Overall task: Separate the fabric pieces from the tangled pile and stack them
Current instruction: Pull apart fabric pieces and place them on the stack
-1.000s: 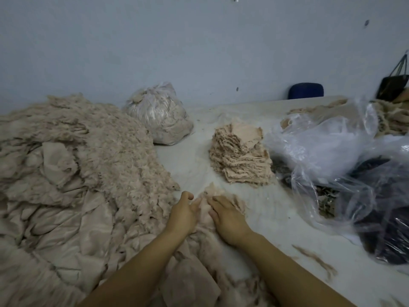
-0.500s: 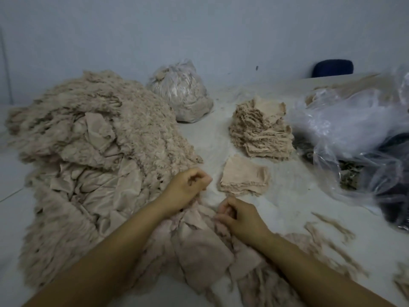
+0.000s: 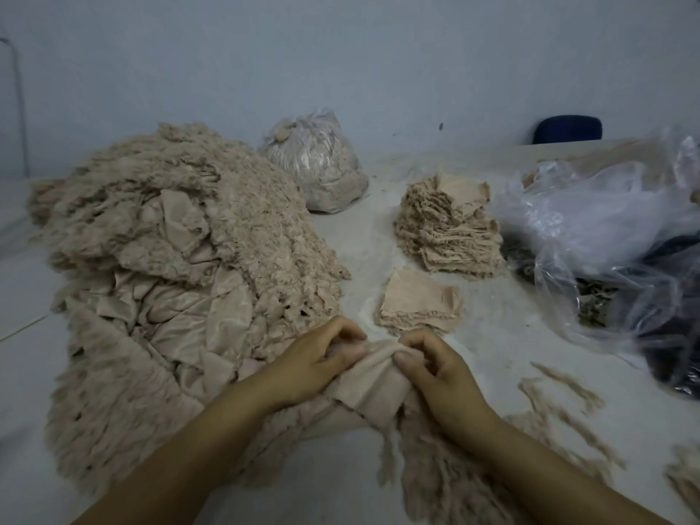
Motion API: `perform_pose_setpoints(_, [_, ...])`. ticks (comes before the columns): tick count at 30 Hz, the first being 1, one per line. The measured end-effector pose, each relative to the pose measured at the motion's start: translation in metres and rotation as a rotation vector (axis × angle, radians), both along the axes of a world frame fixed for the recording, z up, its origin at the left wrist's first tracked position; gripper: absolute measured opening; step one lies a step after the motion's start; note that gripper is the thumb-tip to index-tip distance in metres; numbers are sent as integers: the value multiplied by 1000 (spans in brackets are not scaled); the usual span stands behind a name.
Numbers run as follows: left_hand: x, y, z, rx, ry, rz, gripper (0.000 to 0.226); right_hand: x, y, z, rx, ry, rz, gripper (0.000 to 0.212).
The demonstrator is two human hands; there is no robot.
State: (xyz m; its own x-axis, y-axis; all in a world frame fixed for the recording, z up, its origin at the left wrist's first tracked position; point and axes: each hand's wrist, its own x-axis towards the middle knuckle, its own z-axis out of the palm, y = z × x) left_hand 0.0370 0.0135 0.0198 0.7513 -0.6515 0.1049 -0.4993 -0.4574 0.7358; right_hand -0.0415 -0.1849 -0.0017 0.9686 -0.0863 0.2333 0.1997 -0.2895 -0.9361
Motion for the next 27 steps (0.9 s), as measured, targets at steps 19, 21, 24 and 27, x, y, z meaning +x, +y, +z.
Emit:
perform_pose_setpoints(19, [24,-41,14,-619,638,468,27,12,-13,17,427,657,245,33])
perform_pose_setpoints(21, [26,-44,14,-666,669,518,31,13,-16,15,579,619,239,24])
perform_pose_setpoints(24, [29,-46,10,-683,663,645,27,14,-20,12,829,474,283,24])
perform_pose_setpoints(27, [33,-43,3,-668,652,714,30,14,-19,12,944,412,245,36])
